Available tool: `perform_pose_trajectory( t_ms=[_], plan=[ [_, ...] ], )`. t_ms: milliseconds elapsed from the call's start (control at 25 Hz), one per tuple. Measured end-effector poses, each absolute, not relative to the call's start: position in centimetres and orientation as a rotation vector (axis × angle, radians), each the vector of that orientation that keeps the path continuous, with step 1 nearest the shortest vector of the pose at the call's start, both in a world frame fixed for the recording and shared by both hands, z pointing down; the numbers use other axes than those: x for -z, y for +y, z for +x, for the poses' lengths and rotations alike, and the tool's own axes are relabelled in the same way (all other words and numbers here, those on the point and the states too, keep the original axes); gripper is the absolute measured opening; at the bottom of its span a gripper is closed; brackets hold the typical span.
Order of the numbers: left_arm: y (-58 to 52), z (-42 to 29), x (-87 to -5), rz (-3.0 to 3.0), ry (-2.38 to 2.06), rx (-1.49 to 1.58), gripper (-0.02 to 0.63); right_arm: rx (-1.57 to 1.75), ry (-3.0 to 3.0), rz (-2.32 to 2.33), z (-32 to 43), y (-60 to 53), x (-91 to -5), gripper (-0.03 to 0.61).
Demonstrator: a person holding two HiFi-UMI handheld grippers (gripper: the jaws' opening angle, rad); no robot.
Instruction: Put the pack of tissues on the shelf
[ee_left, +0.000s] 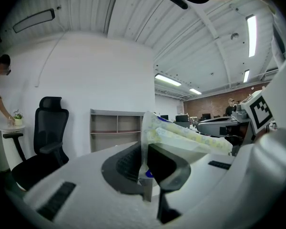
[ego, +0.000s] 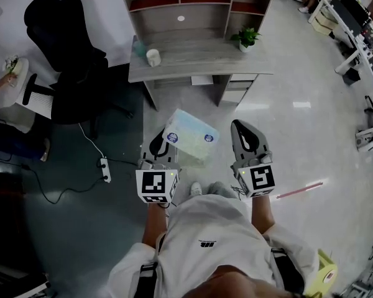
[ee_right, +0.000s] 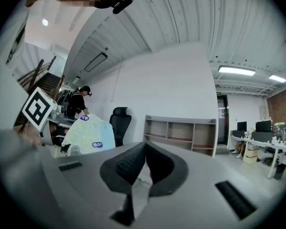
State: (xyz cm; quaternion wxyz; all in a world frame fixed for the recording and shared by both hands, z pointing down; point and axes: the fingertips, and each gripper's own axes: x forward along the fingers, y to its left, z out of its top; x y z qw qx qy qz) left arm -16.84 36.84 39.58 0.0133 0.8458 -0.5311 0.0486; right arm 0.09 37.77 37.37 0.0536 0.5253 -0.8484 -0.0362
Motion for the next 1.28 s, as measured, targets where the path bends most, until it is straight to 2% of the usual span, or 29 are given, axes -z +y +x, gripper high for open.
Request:
perform_pose_trajectory(
  t_ms=[520, 1280],
  plan=[
    [32.1, -17.1, -39.7, 2.625, -1.653, -0.15, 0.037, 0.066, -2.54, 1.591, 0.2, 33.3, -38.1, 0.028],
    [21.2, -13.9, -39.2, 2.597, -1.703, -0.179, 0.037, 0.086, -2.624, 1.528, 2.9, 21.6, -37.7, 0.028]
  ],
)
